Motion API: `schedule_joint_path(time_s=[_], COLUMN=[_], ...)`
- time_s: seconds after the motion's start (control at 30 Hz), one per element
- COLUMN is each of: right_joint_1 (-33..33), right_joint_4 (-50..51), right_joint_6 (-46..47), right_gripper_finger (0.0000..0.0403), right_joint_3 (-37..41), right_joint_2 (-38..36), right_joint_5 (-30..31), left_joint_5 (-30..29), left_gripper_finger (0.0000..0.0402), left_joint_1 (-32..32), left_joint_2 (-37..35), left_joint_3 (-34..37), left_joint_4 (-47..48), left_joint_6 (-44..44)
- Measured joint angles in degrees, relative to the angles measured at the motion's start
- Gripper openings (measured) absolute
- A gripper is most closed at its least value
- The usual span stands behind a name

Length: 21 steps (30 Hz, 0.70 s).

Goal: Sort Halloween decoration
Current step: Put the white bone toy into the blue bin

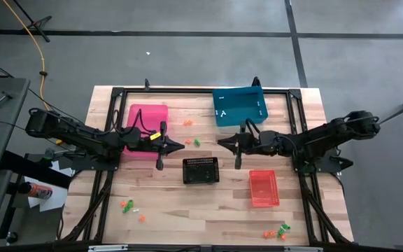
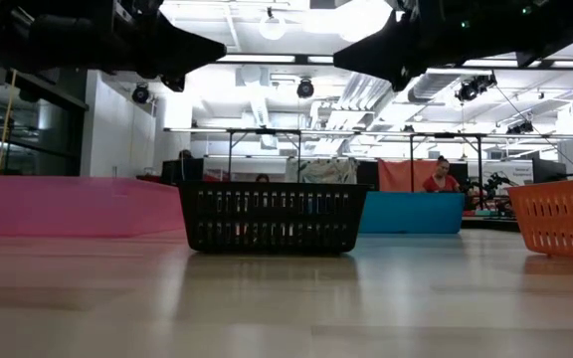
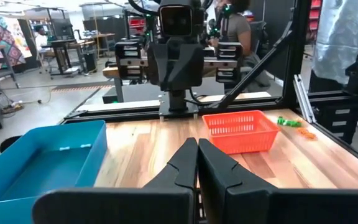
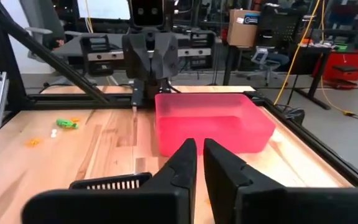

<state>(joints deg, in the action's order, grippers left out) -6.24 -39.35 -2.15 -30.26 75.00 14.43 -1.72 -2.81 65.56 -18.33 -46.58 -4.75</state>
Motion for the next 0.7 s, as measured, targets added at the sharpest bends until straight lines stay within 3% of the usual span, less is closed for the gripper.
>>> schedule_joint_path(time_s=[0.1,0.23,0.4,0.5,0.7], right_joint_1=[-0.06,-0.16,-1.75,-4.82,-13.07], right_joint_4=[0.13,0.29,3.10,9.79,25.74], right_joint_6=[-0.37,-0.28,7.93,13.58,19.93], right_gripper_finger=[0.0004,0.0014,0.0021,0.0025,0.0040], right_joint_3=[0.00,-0.04,-0.10,-1.29,-6.45], right_joint_2=[0.00,-0.01,-1.97,-4.00,-5.42], right_joint_5=[-0.06,-0.08,-4.96,-8.93,-6.14], left_joint_5=[-0.01,-0.02,-0.02,-0.02,-0.02], left_gripper_finger=[0.0001,0.0001,0.0001,0.0001,0.0000], left_joint_1=[0.00,0.00,0.00,0.02,0.00], left_joint_2=[0.00,0.00,0.00,0.02,0.02], left_joint_3=[0.00,0.00,0.00,0.00,0.00], left_joint_4=[0.01,0.01,0.06,0.58,0.54], left_joint_6=[0.00,0.00,0.00,0.00,0.06])
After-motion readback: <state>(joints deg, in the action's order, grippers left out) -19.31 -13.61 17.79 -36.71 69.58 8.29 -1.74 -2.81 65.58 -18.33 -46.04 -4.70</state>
